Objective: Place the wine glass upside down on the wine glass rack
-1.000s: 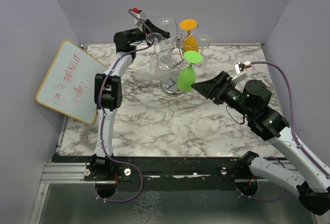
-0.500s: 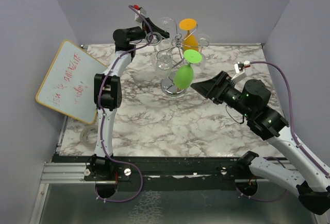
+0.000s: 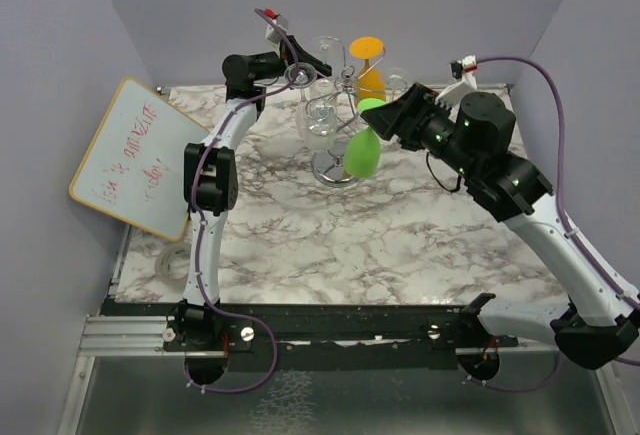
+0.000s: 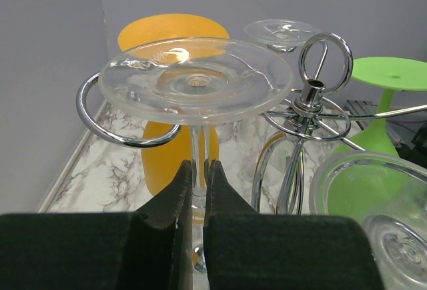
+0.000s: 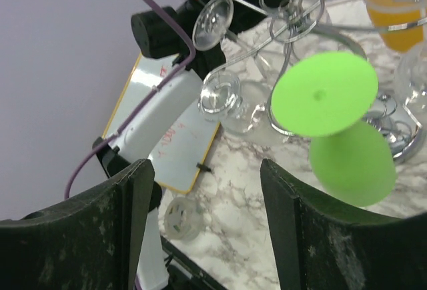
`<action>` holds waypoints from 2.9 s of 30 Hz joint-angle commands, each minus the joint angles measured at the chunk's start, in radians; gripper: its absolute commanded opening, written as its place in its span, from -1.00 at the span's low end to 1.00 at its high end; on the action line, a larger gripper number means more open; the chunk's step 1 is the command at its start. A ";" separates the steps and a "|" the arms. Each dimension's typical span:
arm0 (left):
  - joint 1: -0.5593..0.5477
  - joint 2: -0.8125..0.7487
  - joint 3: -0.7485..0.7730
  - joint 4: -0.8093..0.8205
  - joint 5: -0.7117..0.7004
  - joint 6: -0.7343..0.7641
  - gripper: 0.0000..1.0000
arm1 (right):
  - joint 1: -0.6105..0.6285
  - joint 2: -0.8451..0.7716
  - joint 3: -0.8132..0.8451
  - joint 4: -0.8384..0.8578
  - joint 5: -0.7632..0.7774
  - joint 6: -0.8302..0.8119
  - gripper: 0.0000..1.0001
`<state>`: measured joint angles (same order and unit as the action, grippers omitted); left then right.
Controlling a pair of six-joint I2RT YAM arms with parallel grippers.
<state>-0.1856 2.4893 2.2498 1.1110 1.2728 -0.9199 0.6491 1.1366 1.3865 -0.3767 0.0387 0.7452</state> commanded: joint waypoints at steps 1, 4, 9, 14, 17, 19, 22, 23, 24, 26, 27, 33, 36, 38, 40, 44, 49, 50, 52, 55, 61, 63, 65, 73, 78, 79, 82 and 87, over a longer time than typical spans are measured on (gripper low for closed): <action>-0.020 -0.023 0.028 0.010 0.005 0.004 -1.00 | 0.006 0.076 0.136 -0.061 0.090 -0.122 0.38; -0.020 -0.024 0.029 0.007 -0.002 0.014 -1.00 | 0.006 0.162 0.259 -0.091 0.141 -0.177 0.38; -0.021 -0.025 0.028 0.002 -0.001 0.021 -1.00 | 0.006 0.361 0.465 -0.199 0.304 -0.272 0.40; -0.020 -0.039 0.004 0.000 -0.004 0.056 -1.00 | 0.006 0.523 0.600 -0.225 0.393 -0.335 0.49; -0.020 -0.044 0.000 0.000 -0.007 0.068 -1.00 | 0.006 0.600 0.672 -0.222 0.381 -0.361 0.53; -0.020 -0.045 -0.001 0.001 -0.004 0.068 -1.00 | 0.006 0.628 0.697 -0.207 0.362 -0.378 0.53; -0.020 -0.046 -0.004 0.000 -0.004 0.068 -1.00 | 0.007 0.653 0.707 -0.184 0.337 -0.394 0.53; -0.020 -0.047 -0.005 0.001 -0.005 0.068 -1.00 | 0.006 0.661 0.711 -0.183 0.337 -0.397 0.52; -0.020 -0.047 -0.007 0.001 -0.006 0.069 -1.00 | 0.006 0.671 0.715 -0.186 0.341 -0.401 0.50; -0.021 -0.049 -0.012 0.001 -0.006 0.074 -1.00 | 0.007 0.683 0.721 -0.185 0.357 -0.411 0.46; -0.020 -0.050 -0.012 0.000 -0.004 0.076 -1.00 | 0.007 0.685 0.720 -0.179 0.360 -0.416 0.43; -0.021 -0.053 -0.017 0.001 -0.001 0.085 -1.00 | 0.006 0.709 0.720 -0.128 0.316 -0.466 0.26; -0.021 -0.056 -0.020 0.001 -0.001 0.088 -1.00 | 0.006 0.736 0.753 -0.133 0.286 -0.475 0.26; -0.020 -0.056 -0.022 0.003 0.000 0.090 -1.00 | 0.006 0.754 0.772 -0.146 0.278 -0.471 0.23; -0.021 -0.058 -0.027 0.004 0.003 0.089 -1.00 | 0.006 0.763 0.777 -0.149 0.275 -0.468 0.11; -0.019 -0.063 -0.038 0.018 0.013 0.092 -1.00 | 0.006 0.761 0.766 -0.143 0.283 -0.468 -0.14; -0.017 -0.070 -0.056 0.078 0.020 0.074 -1.00 | 0.006 0.743 0.741 -0.121 0.261 -0.486 -0.55; -0.017 -0.070 -0.056 0.097 0.020 0.064 -1.00 | 0.007 0.734 0.729 -0.111 0.245 -0.491 -0.61; -0.015 -0.068 -0.053 0.126 0.020 0.045 -1.00 | 0.006 0.716 0.705 -0.091 0.212 -0.507 -0.70; -0.014 -0.066 -0.051 0.158 0.022 0.017 -1.00 | 0.006 0.694 0.681 -0.079 0.154 -0.520 -0.80; -0.008 -0.069 -0.058 0.197 -0.006 -0.013 -1.00 | 0.006 0.682 0.671 -0.086 0.095 -0.521 -0.91; -0.005 -0.069 -0.056 0.186 -0.012 -0.012 -1.00 | 0.006 0.680 0.675 -0.087 0.094 -0.517 -0.92; -0.001 -0.072 -0.066 0.182 -0.027 -0.009 -1.00 | 0.006 0.682 0.683 -0.090 0.092 -0.512 -0.92; 0.029 -0.150 -0.193 0.039 -0.155 0.166 -1.00 | 0.007 0.678 0.671 -0.080 0.101 -0.503 -0.91; 0.029 -0.150 -0.179 -0.008 -0.181 0.204 -1.00 | 0.006 0.680 0.668 -0.071 0.094 -0.504 -0.91; 0.029 -0.142 -0.166 -0.013 -0.182 0.200 -1.00 | 0.006 0.680 0.668 -0.069 0.091 -0.504 -0.91; 0.029 -0.130 -0.156 -0.024 -0.201 0.196 -1.00 | 0.006 0.680 0.665 -0.067 0.088 -0.501 -0.91; 0.030 -0.158 -0.217 -0.065 -0.277 0.265 -1.00 | 0.006 0.680 0.660 -0.067 0.100 -0.498 -0.90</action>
<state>-0.1658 2.3939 2.0544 1.0809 1.1160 -0.7269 0.6468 1.8603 2.0590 -0.4515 0.1848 0.2348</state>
